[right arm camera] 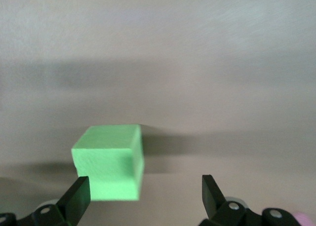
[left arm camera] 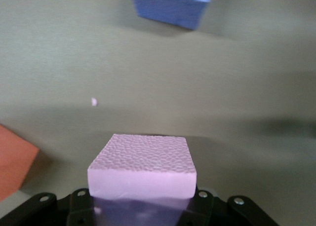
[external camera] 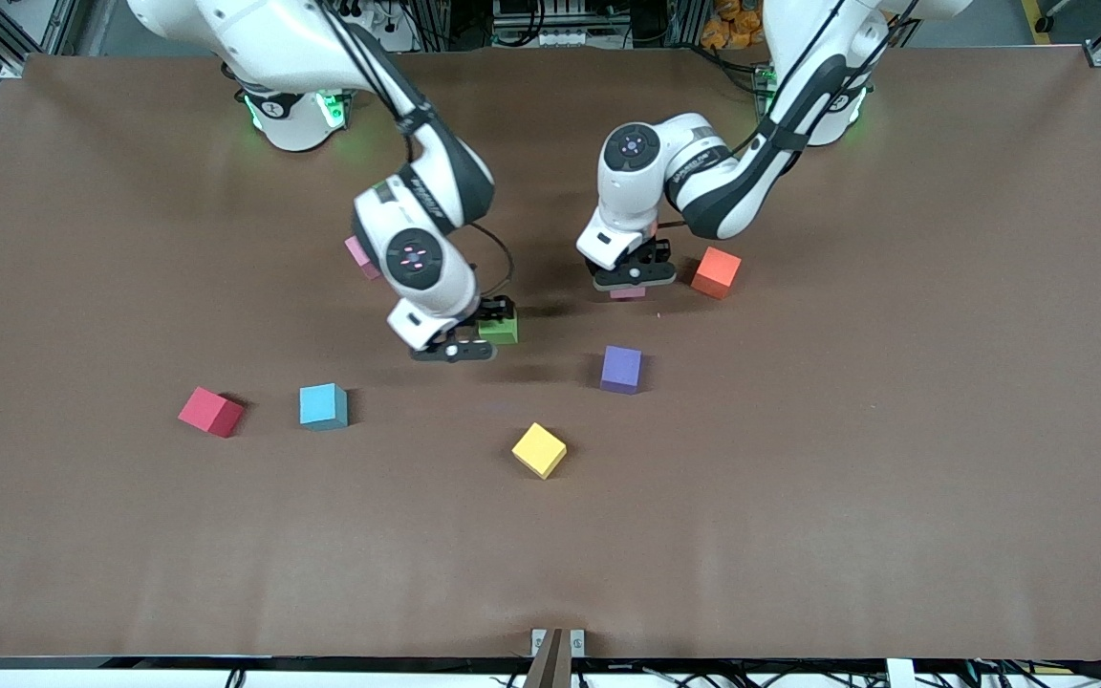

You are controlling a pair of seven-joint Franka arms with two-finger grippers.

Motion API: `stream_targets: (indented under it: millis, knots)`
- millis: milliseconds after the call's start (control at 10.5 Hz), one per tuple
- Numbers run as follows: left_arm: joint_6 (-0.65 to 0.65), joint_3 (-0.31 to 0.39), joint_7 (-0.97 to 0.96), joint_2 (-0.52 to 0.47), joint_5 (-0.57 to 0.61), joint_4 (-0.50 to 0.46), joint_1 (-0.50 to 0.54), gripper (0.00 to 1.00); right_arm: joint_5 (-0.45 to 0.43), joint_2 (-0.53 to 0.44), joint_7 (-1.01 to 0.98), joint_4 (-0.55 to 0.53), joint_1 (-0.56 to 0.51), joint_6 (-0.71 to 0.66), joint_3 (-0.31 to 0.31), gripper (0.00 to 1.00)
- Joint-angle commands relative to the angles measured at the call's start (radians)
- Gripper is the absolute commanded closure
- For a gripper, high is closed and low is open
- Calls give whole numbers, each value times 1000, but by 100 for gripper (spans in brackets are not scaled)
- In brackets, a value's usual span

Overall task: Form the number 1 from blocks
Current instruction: 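Place the green cube mid-table with the right gripper while the left lifts pink, then reach the right gripper to the cyan cube while the left carries pink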

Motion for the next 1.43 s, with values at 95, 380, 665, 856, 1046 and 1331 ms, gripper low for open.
stream_targets:
  millis: [95, 380, 665, 856, 1046, 1331]
  knots:
    - [-158, 2, -86, 134, -27, 242, -127, 100, -29, -66, -128, -17, -170, -39, 12, 0]
    - [-296, 3, -97, 265, -82, 487, -229, 100, -36, -37, -235, 20, -298, -32, 10, 0]
    - [-296, 10, -56, 324, -68, 573, -284, 100, -62, 48, -387, 103, -358, -29, -36, 0]
    - [-296, 20, -38, 387, -70, 653, -330, 100, -73, 104, -441, 161, -359, -29, -57, 0]
    - [-296, 94, -38, 430, -74, 708, -396, 100, -73, 134, -452, 190, -355, -25, -65, 0]
    - [-294, 126, -36, 464, -74, 754, -408, 100, -72, 170, -452, 189, -349, 31, -71, 0]
